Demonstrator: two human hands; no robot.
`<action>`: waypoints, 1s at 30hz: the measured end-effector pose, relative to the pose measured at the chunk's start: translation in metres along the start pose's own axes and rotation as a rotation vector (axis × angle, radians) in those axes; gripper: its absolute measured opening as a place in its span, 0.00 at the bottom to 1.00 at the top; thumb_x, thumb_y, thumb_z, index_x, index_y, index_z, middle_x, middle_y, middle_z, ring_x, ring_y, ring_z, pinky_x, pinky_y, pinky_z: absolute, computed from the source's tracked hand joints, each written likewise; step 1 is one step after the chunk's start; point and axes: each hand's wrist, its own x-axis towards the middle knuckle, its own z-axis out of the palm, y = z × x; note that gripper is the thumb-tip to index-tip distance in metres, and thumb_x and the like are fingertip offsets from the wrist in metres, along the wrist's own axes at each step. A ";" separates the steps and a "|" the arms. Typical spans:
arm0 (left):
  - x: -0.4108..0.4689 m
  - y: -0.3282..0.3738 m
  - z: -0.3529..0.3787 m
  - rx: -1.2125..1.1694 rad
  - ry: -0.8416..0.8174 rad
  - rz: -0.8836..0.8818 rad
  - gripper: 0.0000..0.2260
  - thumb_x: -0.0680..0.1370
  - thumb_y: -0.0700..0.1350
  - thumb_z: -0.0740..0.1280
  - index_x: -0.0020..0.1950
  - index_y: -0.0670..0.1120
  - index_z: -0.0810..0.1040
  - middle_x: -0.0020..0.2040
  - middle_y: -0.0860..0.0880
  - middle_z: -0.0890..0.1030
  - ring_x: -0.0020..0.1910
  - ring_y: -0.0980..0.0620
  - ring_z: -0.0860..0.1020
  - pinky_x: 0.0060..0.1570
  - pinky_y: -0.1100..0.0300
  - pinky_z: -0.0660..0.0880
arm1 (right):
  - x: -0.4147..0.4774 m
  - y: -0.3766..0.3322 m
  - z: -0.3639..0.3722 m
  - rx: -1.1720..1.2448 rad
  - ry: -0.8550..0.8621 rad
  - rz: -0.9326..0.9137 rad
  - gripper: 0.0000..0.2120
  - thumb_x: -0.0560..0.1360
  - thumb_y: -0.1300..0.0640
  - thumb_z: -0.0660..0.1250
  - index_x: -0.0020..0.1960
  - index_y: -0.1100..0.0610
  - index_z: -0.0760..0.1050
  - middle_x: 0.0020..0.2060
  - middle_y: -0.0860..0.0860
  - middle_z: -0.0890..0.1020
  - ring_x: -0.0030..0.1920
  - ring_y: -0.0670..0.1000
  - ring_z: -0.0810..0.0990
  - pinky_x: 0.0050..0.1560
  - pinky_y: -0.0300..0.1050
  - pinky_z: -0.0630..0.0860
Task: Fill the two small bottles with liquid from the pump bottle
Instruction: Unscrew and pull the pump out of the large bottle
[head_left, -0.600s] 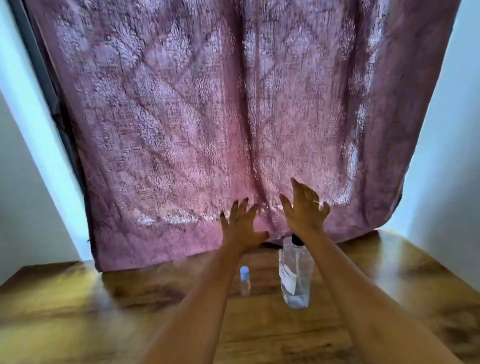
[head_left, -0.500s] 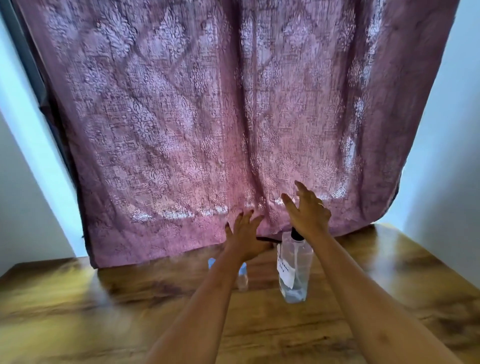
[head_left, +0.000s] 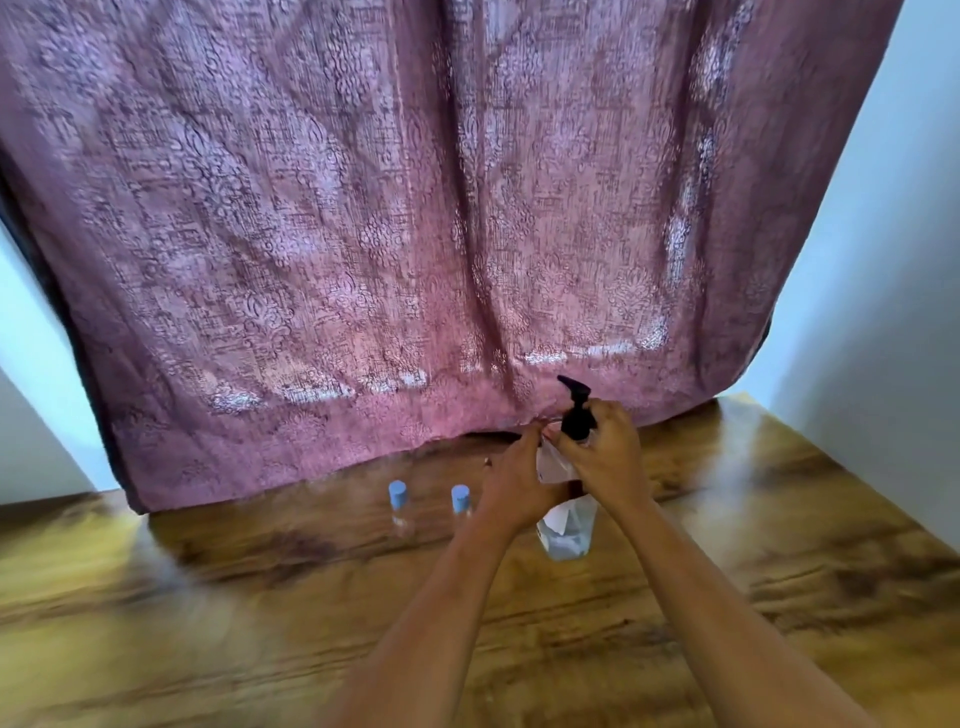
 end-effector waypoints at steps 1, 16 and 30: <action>0.000 0.001 0.002 -0.018 0.010 0.004 0.39 0.58 0.67 0.68 0.64 0.50 0.66 0.61 0.51 0.76 0.59 0.49 0.76 0.56 0.48 0.74 | -0.001 0.000 0.000 0.003 0.020 0.021 0.15 0.68 0.51 0.75 0.48 0.58 0.76 0.43 0.51 0.75 0.45 0.49 0.73 0.40 0.29 0.64; -0.008 -0.004 0.018 -0.060 0.087 0.138 0.31 0.72 0.54 0.71 0.71 0.48 0.63 0.62 0.50 0.77 0.58 0.52 0.77 0.49 0.62 0.72 | -0.006 0.007 0.001 0.148 0.142 0.115 0.13 0.64 0.50 0.76 0.46 0.51 0.78 0.43 0.47 0.81 0.45 0.47 0.79 0.47 0.43 0.77; -0.043 -0.026 0.042 -0.397 0.088 0.261 0.20 0.75 0.42 0.68 0.66 0.52 0.69 0.56 0.56 0.79 0.52 0.67 0.78 0.50 0.68 0.75 | -0.037 0.026 -0.023 0.596 -0.133 -0.119 0.13 0.68 0.62 0.74 0.51 0.58 0.78 0.42 0.48 0.83 0.43 0.42 0.82 0.47 0.33 0.77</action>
